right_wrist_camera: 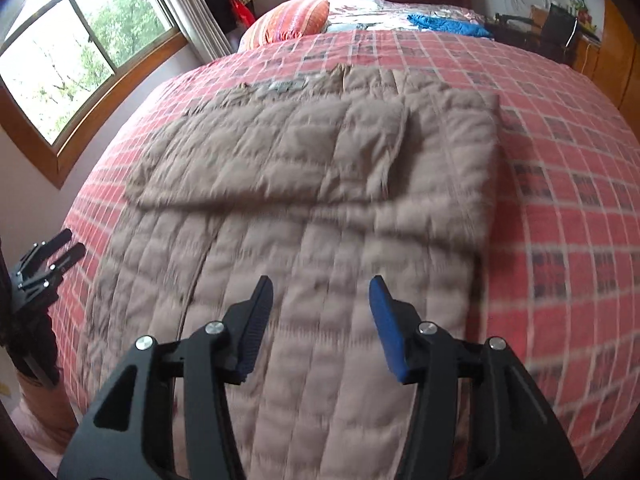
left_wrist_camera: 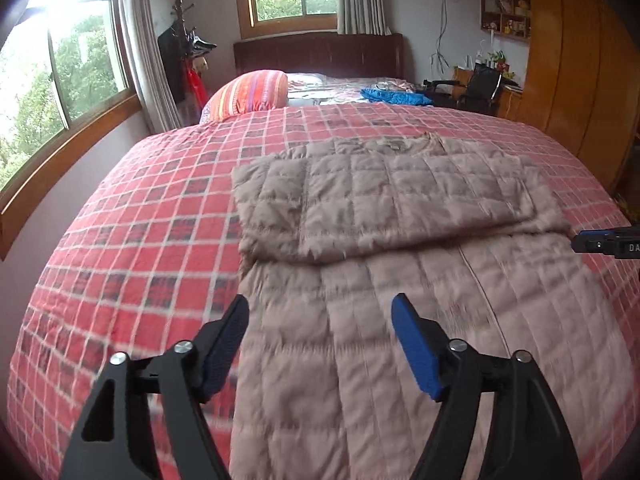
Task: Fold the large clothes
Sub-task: 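Move both open grippers back toward the jacket hem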
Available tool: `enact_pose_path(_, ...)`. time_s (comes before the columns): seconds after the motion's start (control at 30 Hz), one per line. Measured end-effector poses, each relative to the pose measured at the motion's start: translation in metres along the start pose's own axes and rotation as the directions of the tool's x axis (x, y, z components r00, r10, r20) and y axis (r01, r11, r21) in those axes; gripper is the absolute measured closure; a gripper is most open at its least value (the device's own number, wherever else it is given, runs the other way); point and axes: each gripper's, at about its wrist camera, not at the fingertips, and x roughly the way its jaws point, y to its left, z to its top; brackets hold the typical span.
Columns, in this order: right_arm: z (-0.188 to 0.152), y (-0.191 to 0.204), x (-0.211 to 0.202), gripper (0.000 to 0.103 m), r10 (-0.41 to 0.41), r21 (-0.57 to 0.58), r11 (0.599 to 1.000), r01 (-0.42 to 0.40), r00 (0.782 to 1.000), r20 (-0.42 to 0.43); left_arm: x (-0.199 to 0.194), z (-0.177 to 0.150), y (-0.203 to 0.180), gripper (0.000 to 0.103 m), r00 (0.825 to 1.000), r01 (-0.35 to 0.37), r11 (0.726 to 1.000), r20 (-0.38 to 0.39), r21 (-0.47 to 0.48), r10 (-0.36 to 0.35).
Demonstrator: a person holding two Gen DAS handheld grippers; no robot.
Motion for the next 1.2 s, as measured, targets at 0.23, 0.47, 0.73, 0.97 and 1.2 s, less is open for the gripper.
enact_pose_path(0.23, -0.092, -0.001, -0.044, 0.035, -0.056, 0.020, 0.998, 0.057, 0.998, -0.021, -0.051, -0.064, 0.015, 0.021, 0.997, -0.057, 0.998, -0.046, 0.027, 0.059)
enact_pose_path(0.47, -0.162, -0.002, -0.066, 0.030, -0.101, 0.047, 0.994, 0.103, 0.994, -0.047, -0.069, -0.118, 0.037, 0.021, 0.989, -0.087, 0.996, -0.122, -0.004, 0.086)
enact_pose_path(0.73, -0.203, -0.014, -0.071, 0.030, -0.088, 0.125, 0.987, 0.098, 0.993, -0.079, -0.065, -0.150, 0.064, 0.021, 0.978, 0.054, 0.985, -0.192, -0.164, -0.085)
enact_pose_path(0.97, -0.205, -0.037, -0.069, 0.030, -0.029, 0.205, 0.978, 0.045, 0.996, -0.083, -0.050, -0.157, 0.066, 0.021, 0.963, 0.125, 0.966, -0.205, -0.228, -0.173)
enact_pose_path(1.2, -0.203, -0.049, -0.071, 0.030, -0.065, 0.233, 0.969, 0.084, 0.994, -0.086, -0.028, -0.164, 0.071, 0.021, 0.946, 0.124, 0.954, -0.257, -0.272, -0.196)
